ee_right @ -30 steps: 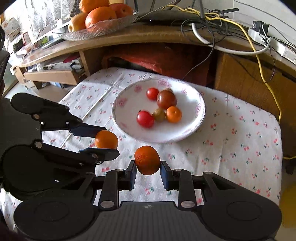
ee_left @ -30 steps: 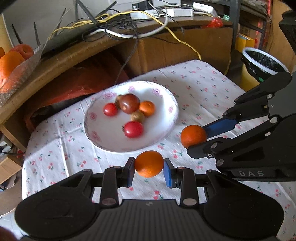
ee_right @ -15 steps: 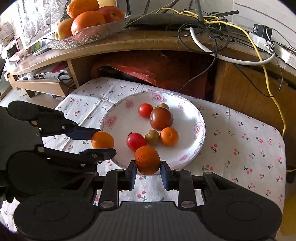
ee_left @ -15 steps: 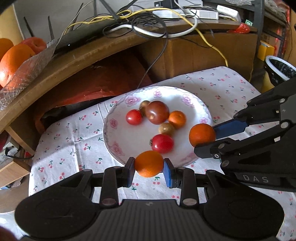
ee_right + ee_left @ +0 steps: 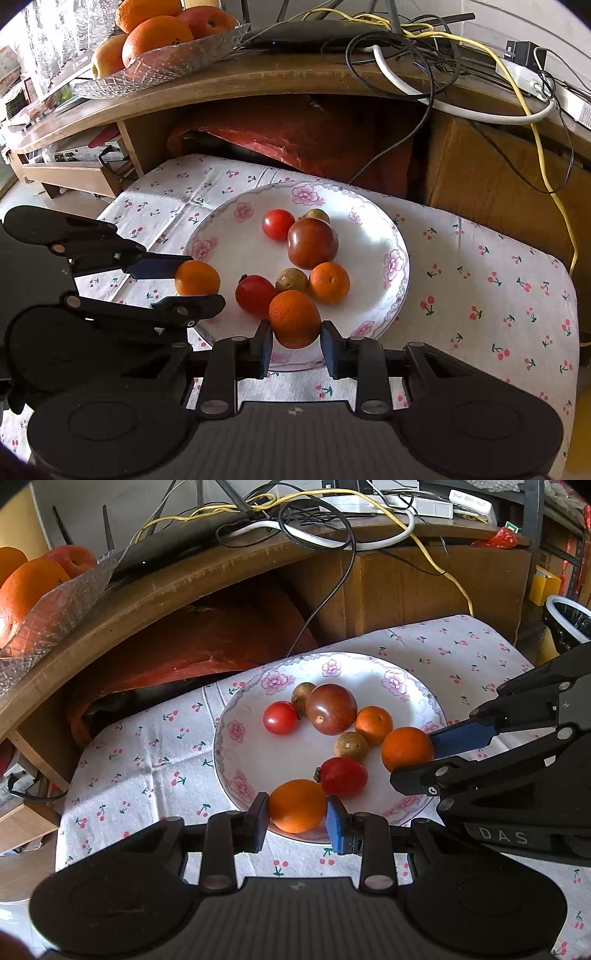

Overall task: Organize fruits
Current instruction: 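Lower both mandarins into the bowl and open both grippers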

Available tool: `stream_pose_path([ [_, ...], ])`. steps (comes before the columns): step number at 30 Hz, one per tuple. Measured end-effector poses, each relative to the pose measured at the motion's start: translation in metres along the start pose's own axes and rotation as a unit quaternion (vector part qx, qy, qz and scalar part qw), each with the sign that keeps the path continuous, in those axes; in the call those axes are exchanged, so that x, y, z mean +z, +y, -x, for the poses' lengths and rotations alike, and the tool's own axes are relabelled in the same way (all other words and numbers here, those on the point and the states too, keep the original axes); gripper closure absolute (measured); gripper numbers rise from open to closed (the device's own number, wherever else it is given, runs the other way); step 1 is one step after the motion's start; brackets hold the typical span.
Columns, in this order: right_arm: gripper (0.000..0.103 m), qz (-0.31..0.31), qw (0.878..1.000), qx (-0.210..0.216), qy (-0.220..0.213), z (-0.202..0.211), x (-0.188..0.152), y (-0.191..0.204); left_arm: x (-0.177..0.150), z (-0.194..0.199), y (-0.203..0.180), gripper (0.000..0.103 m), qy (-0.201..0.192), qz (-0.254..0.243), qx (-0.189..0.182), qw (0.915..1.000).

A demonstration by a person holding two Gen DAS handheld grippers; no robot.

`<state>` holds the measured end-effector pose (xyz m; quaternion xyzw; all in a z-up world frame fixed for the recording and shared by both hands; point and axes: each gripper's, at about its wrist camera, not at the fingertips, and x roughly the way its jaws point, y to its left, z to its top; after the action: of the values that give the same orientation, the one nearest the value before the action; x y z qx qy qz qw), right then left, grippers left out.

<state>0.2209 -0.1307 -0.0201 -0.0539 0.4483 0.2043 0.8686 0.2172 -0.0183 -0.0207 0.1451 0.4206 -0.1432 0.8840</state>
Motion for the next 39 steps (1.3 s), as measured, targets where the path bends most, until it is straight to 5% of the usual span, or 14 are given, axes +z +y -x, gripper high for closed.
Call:
stream_pose_path([
  [39, 0.076, -0.014, 1.0, -0.02, -0.014, 0.019, -0.011, -0.001, -0.001, 0.014, 0.0, 0.056, -0.022, 0.012, -0.011, 0.9996],
])
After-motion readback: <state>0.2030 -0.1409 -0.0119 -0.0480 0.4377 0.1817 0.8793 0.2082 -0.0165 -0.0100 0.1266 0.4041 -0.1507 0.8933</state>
